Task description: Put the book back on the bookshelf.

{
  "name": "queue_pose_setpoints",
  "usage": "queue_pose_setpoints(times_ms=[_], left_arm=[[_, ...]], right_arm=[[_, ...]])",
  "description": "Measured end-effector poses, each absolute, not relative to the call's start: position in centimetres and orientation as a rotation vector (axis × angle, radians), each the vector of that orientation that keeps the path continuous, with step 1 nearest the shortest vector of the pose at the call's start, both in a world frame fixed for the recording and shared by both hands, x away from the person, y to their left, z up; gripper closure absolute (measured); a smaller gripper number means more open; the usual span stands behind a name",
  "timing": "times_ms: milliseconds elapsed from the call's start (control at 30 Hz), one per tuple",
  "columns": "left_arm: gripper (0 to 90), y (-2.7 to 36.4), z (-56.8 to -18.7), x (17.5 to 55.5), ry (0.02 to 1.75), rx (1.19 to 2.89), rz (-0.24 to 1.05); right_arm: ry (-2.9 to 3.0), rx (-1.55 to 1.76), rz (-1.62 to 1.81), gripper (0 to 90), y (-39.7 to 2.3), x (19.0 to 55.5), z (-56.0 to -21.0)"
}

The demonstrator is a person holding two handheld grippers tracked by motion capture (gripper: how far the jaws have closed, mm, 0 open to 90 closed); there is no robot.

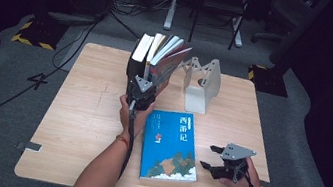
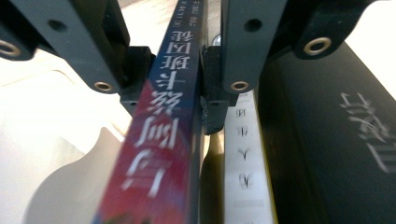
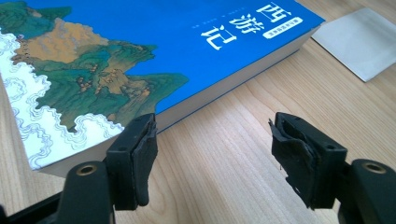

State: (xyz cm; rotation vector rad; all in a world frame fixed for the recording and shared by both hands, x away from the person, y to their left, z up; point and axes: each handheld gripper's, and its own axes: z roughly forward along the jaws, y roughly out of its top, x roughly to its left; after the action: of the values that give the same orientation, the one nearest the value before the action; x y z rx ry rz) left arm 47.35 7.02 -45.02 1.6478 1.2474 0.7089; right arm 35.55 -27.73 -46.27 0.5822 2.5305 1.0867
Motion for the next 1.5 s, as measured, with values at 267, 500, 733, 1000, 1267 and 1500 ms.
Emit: queue_pose_setpoints(times_ms=[267, 500, 733, 1000, 1267, 1500], left_arm=[[67.7, 7.7, -42.0, 45.5, 1.148, 1.623, 0.781], [70.2, 7.7, -39.2, 44.4, 1.077, 1.585, 0.855], [73.3, 7.6, -37.9, 44.7, 1.084, 1.608, 0.881], [73.9, 7.7, -37.7, 45.7, 1.228, 1.51, 0.89], [73.9, 6.6, -37.8, 46.6, 1.235, 1.496, 0.902], [72.9, 6.6, -37.9, 46.4, 1.217, 1.506, 0.903]], right_arm=[[2.497, 0.6, 1.097, 32.2, -28.0, 35.4, -46.1], [2.514, 0.591, 1.087, 32.2, -27.8, 35.4, -46.2], [2.527, 0.589, 1.081, 32.2, -27.7, 35.4, -46.4], [2.55, 0.583, 1.063, 32.1, -27.4, 35.5, -46.7], [2.548, 0.58, 1.062, 32.1, -27.5, 35.4, -46.7], [2.546, 0.579, 1.068, 32.0, -27.6, 35.4, -46.6]])
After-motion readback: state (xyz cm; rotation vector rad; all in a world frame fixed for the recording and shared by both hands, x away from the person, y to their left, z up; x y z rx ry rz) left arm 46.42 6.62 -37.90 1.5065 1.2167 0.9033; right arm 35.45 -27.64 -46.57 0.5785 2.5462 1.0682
